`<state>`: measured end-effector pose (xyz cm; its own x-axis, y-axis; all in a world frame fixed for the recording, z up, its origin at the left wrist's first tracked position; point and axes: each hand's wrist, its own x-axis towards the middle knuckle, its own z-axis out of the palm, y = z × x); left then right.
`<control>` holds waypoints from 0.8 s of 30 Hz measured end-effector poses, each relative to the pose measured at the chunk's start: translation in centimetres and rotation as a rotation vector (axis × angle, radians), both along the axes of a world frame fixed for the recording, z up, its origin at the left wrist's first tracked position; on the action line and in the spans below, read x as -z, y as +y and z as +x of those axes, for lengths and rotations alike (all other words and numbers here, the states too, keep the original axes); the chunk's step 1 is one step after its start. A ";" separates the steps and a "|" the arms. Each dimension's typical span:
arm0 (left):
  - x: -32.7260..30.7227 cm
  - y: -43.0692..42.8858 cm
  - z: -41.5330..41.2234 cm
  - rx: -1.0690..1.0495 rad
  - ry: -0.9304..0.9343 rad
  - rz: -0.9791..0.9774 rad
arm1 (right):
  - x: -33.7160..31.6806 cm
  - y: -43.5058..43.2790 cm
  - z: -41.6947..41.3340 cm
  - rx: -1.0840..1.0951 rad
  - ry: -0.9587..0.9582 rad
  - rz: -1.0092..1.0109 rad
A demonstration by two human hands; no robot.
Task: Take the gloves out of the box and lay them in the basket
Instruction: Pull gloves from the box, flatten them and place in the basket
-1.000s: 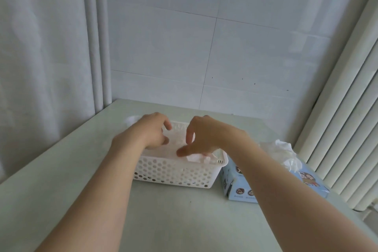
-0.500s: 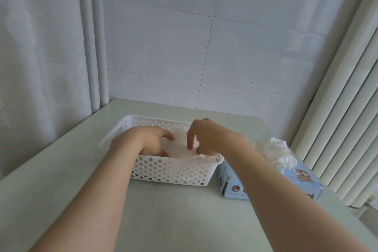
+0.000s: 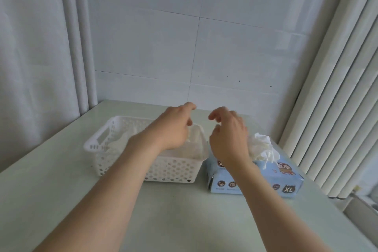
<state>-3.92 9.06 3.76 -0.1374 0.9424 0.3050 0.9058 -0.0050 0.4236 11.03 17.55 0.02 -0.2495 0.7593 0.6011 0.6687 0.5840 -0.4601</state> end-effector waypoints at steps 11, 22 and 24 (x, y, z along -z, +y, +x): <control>3.2 1.4 10.9 0.211 0.083 0.075 | 2.9 2.2 10.6 0.112 0.054 -0.168; 7.9 2.1 12.9 0.208 0.108 0.132 | 3.3 1.8 12.3 0.055 0.451 -0.110; 7.6 1.8 13.0 0.200 0.096 0.124 | 3.1 1.7 12.2 0.052 0.544 -0.112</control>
<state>9.05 10.85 -3.89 0.0832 0.9026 0.4224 0.9174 -0.2349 0.3212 23.23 19.27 -3.06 0.1142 0.8290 0.5474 0.3438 0.4840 -0.8047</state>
